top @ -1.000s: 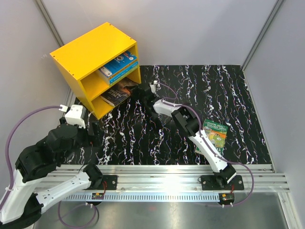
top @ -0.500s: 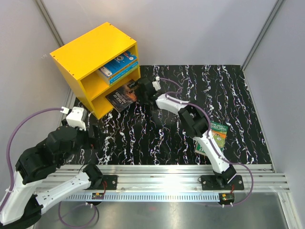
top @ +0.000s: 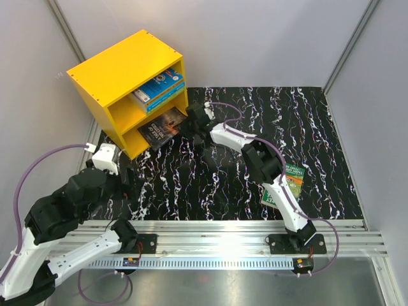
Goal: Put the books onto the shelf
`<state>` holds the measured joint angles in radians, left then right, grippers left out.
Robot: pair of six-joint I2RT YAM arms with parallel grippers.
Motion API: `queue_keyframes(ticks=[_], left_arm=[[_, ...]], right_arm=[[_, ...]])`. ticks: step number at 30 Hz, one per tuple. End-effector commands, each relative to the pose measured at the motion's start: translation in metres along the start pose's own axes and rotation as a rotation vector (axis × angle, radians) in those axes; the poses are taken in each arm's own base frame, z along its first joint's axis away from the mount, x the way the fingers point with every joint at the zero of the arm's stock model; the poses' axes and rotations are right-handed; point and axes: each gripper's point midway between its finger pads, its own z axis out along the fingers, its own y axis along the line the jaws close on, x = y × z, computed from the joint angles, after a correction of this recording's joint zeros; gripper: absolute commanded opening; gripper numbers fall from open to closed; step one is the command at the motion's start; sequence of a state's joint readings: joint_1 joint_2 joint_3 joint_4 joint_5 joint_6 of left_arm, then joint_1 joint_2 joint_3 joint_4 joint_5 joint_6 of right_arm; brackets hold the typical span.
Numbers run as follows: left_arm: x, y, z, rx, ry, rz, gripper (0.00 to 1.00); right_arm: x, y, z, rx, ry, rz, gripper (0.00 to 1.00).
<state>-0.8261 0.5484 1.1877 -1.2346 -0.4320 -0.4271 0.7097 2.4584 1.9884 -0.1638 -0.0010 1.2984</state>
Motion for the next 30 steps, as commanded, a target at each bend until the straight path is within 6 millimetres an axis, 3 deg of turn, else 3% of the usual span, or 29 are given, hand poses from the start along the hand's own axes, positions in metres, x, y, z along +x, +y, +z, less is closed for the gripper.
queue_keyframes(ticks=[1,8,9,12,13,15,16,17,21,23,24,25,26,28,30], left_arm=[[-0.005,-0.003,0.001,0.013,-0.027,-0.022,0.99],[0.000,-0.004,0.008,0.009,-0.015,-0.017,0.99],[0.000,-0.005,0.009,0.009,-0.014,-0.017,0.99],[0.000,-0.006,0.010,0.009,-0.011,-0.016,0.99],[0.000,-0.006,0.010,0.009,-0.013,-0.017,0.99],[0.000,-0.006,0.010,0.008,-0.008,-0.012,0.99],[0.001,-0.005,0.010,0.006,-0.008,-0.013,0.99],[0.001,-0.005,0.010,0.002,-0.006,-0.012,0.99],[0.004,-0.003,0.009,0.000,-0.002,-0.015,0.99],[0.004,-0.003,0.008,0.001,-0.003,-0.019,0.99],[0.005,-0.003,0.009,-0.001,0.003,-0.015,0.99],[0.005,-0.003,0.009,-0.002,0.002,-0.015,0.99],[0.005,-0.004,0.010,-0.001,0.005,-0.015,0.99],[0.005,-0.005,0.012,-0.002,0.009,-0.011,0.99],[0.005,-0.005,0.013,-0.003,0.012,-0.010,0.99]], right_arm=[[0.004,0.028,-0.013,-0.095,0.038,-0.014,0.00],[-0.008,0.039,-0.013,-0.118,-0.021,0.018,0.00],[-0.009,0.049,-0.015,-0.138,-0.024,0.022,0.00],[-0.018,0.050,-0.004,-0.133,-0.058,0.046,0.00],[-0.023,0.064,-0.005,-0.159,-0.064,0.052,0.00],[-0.026,0.058,0.008,-0.144,-0.068,0.064,0.00],[-0.030,0.070,0.007,-0.166,-0.074,0.069,0.00],[-0.032,0.063,0.014,-0.154,-0.079,0.077,0.00],[-0.049,0.066,0.021,-0.177,-0.111,0.106,0.00],[-0.050,0.059,0.028,-0.168,-0.102,0.113,0.12],[-0.053,0.064,0.027,-0.179,-0.102,0.116,0.47],[-0.054,0.063,0.027,-0.179,-0.102,0.117,0.69],[-0.055,0.063,0.028,-0.183,-0.097,0.117,0.83],[-0.055,0.063,0.028,-0.196,-0.091,0.114,1.00],[-0.049,0.059,0.026,-0.197,-0.053,0.112,1.00]])
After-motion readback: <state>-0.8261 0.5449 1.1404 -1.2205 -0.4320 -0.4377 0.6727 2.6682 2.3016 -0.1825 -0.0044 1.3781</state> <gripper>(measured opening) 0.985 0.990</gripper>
